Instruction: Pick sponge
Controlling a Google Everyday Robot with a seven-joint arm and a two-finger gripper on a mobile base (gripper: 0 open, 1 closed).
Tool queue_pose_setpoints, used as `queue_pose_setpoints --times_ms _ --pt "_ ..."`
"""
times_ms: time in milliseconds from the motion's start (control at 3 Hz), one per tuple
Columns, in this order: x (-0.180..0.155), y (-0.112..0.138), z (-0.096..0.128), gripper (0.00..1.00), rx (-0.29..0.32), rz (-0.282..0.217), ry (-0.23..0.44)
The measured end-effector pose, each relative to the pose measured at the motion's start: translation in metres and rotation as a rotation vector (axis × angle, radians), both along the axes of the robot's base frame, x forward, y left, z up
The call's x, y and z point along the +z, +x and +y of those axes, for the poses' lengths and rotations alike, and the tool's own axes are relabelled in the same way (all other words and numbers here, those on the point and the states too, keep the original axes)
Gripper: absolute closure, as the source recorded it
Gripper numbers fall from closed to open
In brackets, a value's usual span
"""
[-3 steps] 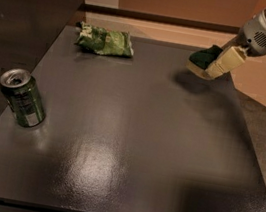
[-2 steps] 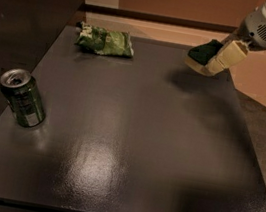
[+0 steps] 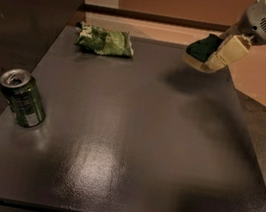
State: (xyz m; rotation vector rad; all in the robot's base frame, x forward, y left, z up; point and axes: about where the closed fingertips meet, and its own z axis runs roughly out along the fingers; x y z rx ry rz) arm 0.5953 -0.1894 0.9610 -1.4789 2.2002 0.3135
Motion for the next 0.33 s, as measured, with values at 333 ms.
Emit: queue_pose_setpoints --times_ms 333 --pt "-0.0001 -0.0001 0.0002 1.00 0.002 0.000 0.000"
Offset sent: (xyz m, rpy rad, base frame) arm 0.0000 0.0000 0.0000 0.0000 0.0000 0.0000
